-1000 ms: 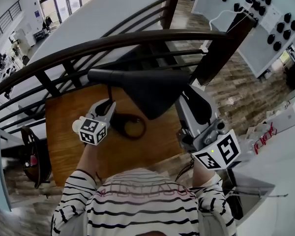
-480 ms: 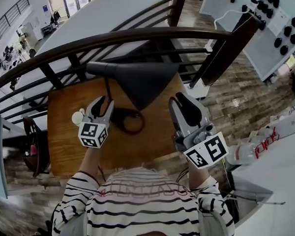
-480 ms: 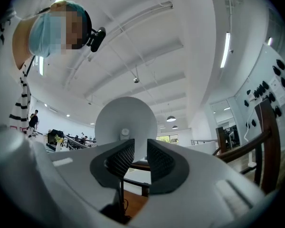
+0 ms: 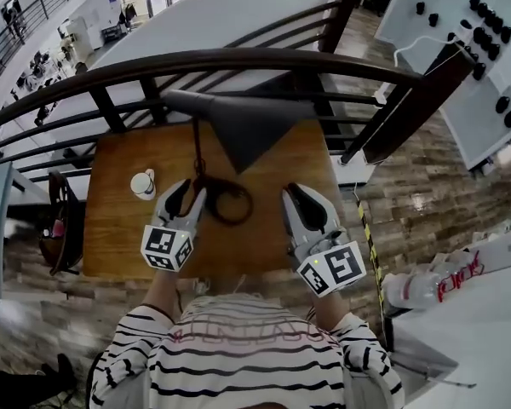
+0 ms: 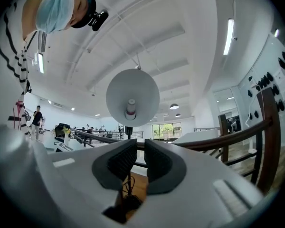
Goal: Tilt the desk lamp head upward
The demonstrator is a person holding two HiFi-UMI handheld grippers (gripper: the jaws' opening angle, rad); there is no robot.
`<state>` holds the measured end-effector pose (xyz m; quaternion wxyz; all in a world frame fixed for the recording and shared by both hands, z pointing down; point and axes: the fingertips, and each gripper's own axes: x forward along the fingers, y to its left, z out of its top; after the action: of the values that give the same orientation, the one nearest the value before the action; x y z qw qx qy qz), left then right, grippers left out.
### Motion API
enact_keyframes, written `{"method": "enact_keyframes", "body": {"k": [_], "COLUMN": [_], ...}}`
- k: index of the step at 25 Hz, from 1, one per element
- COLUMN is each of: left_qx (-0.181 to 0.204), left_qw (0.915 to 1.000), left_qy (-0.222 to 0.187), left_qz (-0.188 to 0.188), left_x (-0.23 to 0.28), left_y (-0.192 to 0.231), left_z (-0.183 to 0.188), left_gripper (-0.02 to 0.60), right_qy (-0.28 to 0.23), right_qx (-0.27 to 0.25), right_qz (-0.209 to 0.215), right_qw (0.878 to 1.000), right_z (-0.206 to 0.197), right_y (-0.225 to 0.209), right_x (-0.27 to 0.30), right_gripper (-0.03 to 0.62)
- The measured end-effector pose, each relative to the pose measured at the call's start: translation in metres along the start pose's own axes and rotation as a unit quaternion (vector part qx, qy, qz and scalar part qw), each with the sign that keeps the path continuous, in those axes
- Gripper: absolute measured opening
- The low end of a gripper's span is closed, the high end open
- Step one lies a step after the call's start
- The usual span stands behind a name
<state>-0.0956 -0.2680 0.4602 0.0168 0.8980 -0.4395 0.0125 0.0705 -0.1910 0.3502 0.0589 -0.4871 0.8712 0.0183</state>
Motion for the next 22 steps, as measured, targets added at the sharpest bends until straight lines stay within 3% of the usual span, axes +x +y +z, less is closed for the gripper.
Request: {"method": "enact_keyframes", "body": {"k": [8,22], "left_qx": [-0.01,-0.016], "left_qw": [0.9997,0.9985], "left_qy": [0.002,0.018], "left_qz": [0.021,0.05], "left_x": [-0.026,-0.048], "left_y": [-0.038,-0.083], "left_z": [-0.015,-0.038], "left_gripper": [0.149,0.047], "right_qy": [0.048,0.109], "right_qx": [0.035,0.079], "right_qz": [0.015,0.06], "right_qw": [0.998,0.989], "right_z": [-0.047,-0.107], "right_y": [-0.008,-0.014], "right_x": [-0.021,-0.045], "right_gripper": [0.002,0.002]}}
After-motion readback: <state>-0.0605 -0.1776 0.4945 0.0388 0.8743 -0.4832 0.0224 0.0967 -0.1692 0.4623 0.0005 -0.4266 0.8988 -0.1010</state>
